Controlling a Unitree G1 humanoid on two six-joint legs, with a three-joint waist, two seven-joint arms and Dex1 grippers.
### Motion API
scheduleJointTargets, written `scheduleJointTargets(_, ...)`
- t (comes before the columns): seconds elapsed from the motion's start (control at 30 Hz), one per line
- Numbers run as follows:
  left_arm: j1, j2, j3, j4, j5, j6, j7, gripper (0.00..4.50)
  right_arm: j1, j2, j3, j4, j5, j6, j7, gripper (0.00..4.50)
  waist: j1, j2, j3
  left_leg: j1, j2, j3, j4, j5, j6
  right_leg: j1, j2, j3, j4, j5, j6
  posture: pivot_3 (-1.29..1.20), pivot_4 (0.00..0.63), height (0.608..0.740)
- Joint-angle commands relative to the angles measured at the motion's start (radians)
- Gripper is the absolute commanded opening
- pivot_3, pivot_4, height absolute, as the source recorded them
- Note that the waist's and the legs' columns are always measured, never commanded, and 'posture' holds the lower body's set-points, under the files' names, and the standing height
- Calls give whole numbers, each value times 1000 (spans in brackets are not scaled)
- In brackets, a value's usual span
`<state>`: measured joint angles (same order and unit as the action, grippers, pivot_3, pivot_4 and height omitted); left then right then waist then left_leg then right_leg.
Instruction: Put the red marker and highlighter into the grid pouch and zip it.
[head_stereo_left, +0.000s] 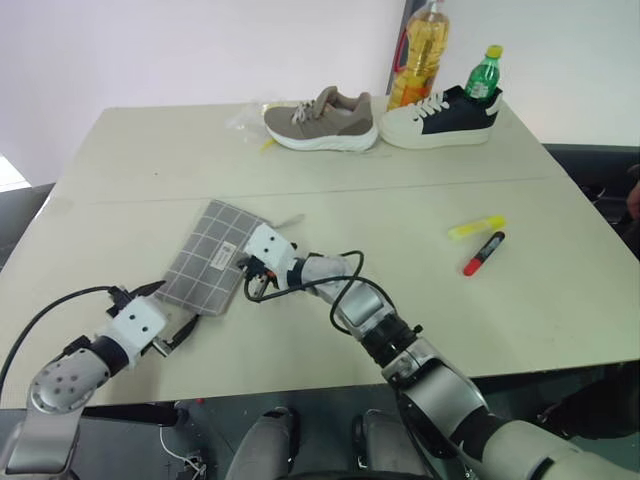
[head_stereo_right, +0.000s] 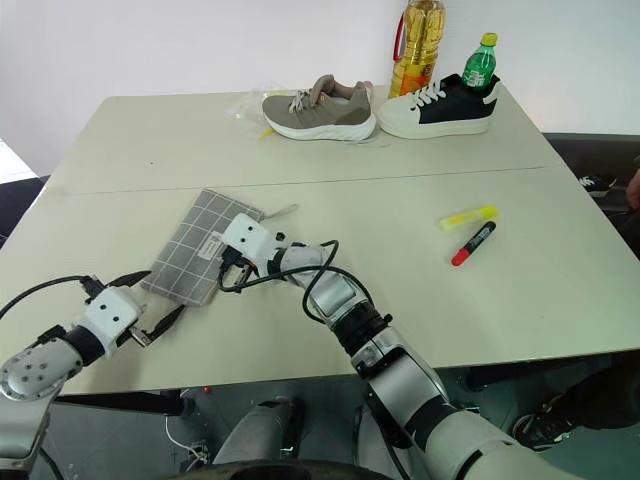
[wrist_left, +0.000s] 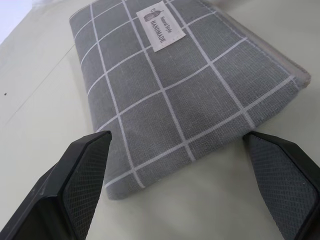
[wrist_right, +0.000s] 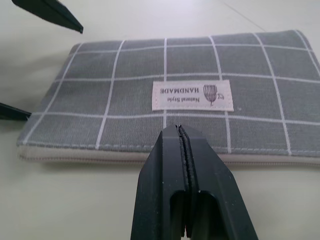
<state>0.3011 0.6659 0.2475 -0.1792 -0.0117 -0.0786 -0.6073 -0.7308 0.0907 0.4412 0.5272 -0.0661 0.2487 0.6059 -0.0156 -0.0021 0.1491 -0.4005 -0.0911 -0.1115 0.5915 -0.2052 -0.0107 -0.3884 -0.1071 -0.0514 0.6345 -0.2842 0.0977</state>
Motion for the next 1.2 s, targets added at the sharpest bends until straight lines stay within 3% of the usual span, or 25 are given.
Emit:
scheduleJointTargets(0.03,28,-6,-31,-21,3,3,-14,4500,2,16,35,14,-33,-18,11,23,-1,0,0,1,0,0,0,0,0,0,1,1,0,0,0,0,150,738)
scheduleJointTargets(0.33,22,2,-28,-23,16,3,-7,4500,27,26,68,26,-78,-6,17,23,-1,0,0,8,0,0,-3,-2,-3,1,5,13,0,0,-1,0,150,738)
scheduleJointTargets(0.63,-2,26,-37,17,50,-15,-4,4500,40,10,10,-37,-51,-10,9,23,2,0,0,8,0,0,-3,-3,-4,1,5,13,0,0,-1,0,150,738)
scheduleJointTargets(1.13,-127,45,-134,127,157,-85,22,4500,214,-127,-90,-415,26,146,15,23,5,-2,-3,9,1,0,-2,-2,-4,0,6,14,0,1,-1,0,150,738)
scheduleJointTargets(1.2,-142,42,-144,154,168,-103,36,3942,221,-133,-94,-431,29,157,7,0,5,-2,-3,9,1,-1,-2,-2,-4,0,6,14,0,1,-1,0,150,738)
